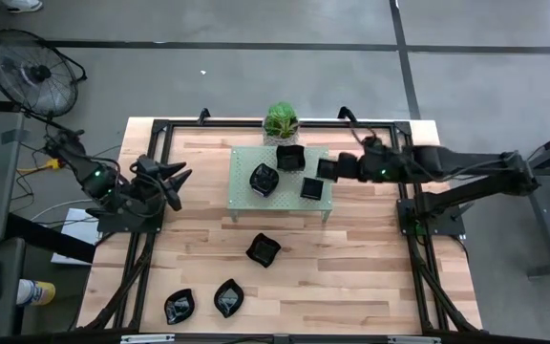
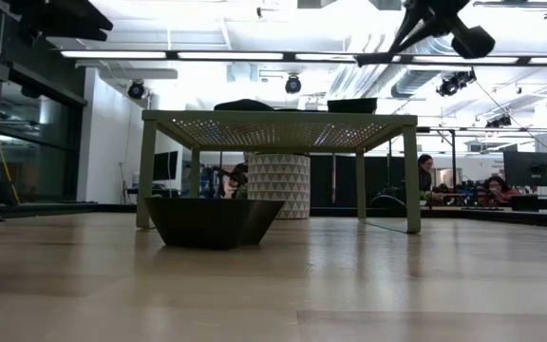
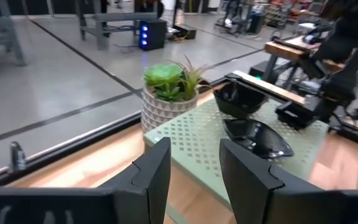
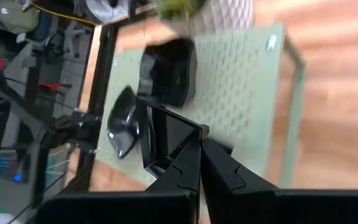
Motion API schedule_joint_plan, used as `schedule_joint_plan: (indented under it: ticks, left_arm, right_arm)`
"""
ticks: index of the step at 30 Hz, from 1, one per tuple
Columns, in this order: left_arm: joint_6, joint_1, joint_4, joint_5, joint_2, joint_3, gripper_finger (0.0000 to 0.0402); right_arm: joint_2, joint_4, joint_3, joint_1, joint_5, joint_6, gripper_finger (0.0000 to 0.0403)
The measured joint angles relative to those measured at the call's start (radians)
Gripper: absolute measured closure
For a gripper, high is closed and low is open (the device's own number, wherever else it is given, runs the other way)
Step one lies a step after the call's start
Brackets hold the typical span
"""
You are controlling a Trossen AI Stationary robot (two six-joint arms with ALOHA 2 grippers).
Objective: Pick & Place Mini shaped plates
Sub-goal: Stack the black square plate on the other black square plate on the shelf
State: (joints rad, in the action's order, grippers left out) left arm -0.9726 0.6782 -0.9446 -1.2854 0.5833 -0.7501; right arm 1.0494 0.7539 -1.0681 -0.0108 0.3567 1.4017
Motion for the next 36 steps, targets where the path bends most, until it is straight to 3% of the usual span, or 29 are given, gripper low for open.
schedule_joint_plan:
  ticks: [6, 11, 19, 25, 36]
  left_arm:
    - [0.027, 0.064, 0.011, 0.001, -0.069, 0.036, 0.0266]
    - [0.036, 0.091, 0.007, 0.008, -0.107, 0.055, 0.0266]
    - [0.055, 0.088, 0.004, 0.038, -0.123, 0.061, 0.0266]
    - [0.055, 0.088, 0.003, 0.041, -0.123, 0.061, 0.0266]
    - [0.052, 0.088, 0.007, 0.041, -0.123, 0.061, 0.0266]
  right_arm:
    - [0.049, -0.121, 0.096, 0.043, -0.051, 0.133, 0.0403]
    - [0.091, -0.204, 0.135, 0.035, -0.087, 0.151, 0.0403]
    - [0.108, -0.206, 0.135, -0.008, -0.11, 0.144, 0.0403]
    - [0.134, -0.205, 0.135, -0.023, -0.19, 0.118, 0.0403]
    - [0.148, -0.205, 0.134, -0.029, -0.181, 0.095, 0.0388]
